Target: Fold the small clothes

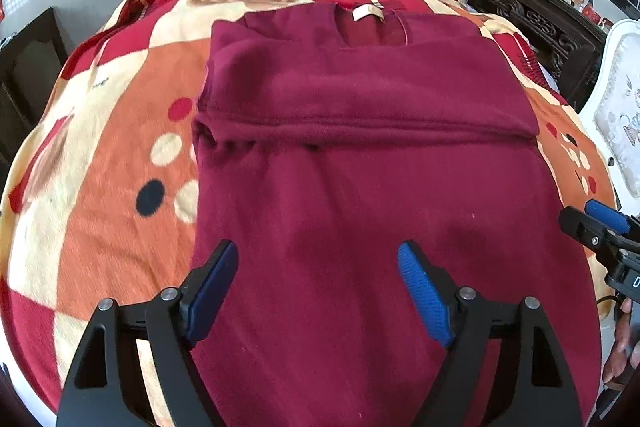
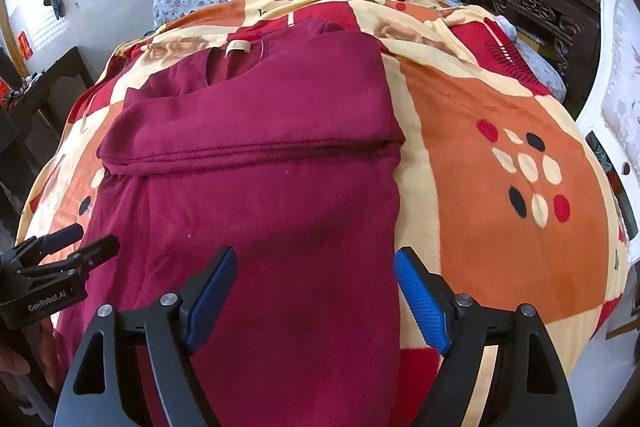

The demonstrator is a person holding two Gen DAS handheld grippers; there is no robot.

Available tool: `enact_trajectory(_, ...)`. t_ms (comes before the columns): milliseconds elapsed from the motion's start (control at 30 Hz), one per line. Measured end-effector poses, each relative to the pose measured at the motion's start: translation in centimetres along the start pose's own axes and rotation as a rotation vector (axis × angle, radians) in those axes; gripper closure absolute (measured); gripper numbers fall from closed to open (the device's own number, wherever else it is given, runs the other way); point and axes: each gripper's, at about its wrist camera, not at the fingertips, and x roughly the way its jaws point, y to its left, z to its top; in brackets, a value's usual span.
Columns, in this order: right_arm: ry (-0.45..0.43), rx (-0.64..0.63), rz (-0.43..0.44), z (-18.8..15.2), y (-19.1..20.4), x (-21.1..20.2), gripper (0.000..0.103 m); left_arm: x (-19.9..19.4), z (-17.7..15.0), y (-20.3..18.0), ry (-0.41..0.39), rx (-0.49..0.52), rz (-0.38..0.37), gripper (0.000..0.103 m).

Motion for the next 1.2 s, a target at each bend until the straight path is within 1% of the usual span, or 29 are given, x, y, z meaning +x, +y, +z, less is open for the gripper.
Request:
enact_trajectory(200,0.012,0.002,0.007,-1.1,-0.6,-0.4,0.018,0.5,-1.2,0.0,0.028,-0.018,-0.020,0.022)
enact_trajectory(300,0.023,-0.007,-0.016,-1.7,-1.4,-0.8,0.016,0.8,-1.7,0.1,0.040,-0.026,-0.019,0.022)
enact_trajectory(433,0.045,0.030,-0.022,-2.6,-3.1,-0.8,0.015,1.1,-2.1,0.3,0.046,-0.039,-0.017,0.022)
enact_trajectory(533,0.051,0.051,-0.020,-2.9,-3.6,-0.7,0.015,1.2,-2.3,-0.1,0.044,-0.024,-0.003,0.022)
enact_trajectory(833,0.034,0.036,0.031,-2.5,-2.1,-0.8,0.015,1.4,-2.7,-1.1,0.040,0.014,0.025,0.021)
enact_trajectory(1000,0.049,0.024,0.041,-2.6,-1.3,-0.1,0.015,1.6,-2.8,-1.4,0.042,0.027,0.030,0.019)
enact_trajectory(1200,0.058,0.005,0.033,-2.6,-0.5,0.4,0.015,1.8,-2.8,-1.4,0.043,0.026,0.027,0.018)
